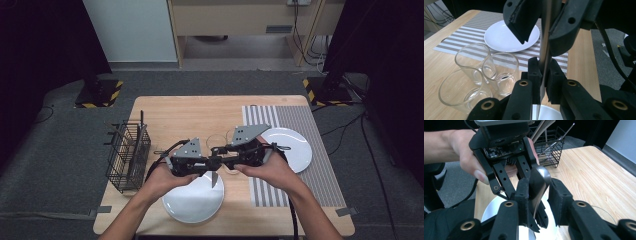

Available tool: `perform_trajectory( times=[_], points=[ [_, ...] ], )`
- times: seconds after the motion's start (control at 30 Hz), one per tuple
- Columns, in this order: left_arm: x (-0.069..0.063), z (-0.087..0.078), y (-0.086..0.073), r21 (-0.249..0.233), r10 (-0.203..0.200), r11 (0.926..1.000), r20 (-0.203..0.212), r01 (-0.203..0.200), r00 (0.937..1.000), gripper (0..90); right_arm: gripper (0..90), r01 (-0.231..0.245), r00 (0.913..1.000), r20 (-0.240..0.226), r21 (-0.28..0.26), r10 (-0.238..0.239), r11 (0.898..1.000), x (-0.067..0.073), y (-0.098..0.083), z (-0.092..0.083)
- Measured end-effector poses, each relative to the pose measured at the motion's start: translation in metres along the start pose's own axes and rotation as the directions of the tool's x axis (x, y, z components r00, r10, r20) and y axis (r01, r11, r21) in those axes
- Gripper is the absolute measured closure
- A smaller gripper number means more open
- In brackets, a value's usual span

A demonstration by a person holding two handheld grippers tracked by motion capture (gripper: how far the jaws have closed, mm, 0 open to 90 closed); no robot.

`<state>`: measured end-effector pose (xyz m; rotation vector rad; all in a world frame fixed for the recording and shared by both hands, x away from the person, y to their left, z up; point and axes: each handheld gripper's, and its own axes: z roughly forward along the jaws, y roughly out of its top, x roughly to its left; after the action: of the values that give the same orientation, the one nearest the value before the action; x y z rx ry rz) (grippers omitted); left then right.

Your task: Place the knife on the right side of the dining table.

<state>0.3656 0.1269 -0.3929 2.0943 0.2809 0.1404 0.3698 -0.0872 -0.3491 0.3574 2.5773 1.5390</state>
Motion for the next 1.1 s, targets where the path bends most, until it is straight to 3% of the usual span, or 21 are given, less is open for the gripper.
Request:
perform_trajectory(
  times=[0.2,0.57,0.87,1.1],
  points=[
    [0.001,0.001,0.000,-0.001,-0.003,1.0000,0.002,0.003,1.0000,83.2,77.8,0.004,0.9999,-0.013,0.001,-0.004,1.000,0.001,0.000,0.001],
    [0.001,0.002,-0.002,-0.035,-0.024,0.9991,0.009,0.025,0.9997,81.8,82.6,-0.001,0.9996,-0.027,-0.012,0.001,1.000,0.001,0.000,0.000],
    [0.000,0.006,-0.006,-0.037,-0.041,0.9985,-0.022,0.040,0.9989,59.9,83.4,0.001,0.9999,-0.014,-0.004,-0.001,1.000,0.000,-0.002,0.001],
    [-0.001,0.007,-0.015,-0.054,-0.061,0.9968,-0.028,0.059,0.9978,54.3,83.4,-0.006,0.9999,-0.013,-0.021,0.005,1.000,-0.001,-0.002,-0.002]
  ],
)
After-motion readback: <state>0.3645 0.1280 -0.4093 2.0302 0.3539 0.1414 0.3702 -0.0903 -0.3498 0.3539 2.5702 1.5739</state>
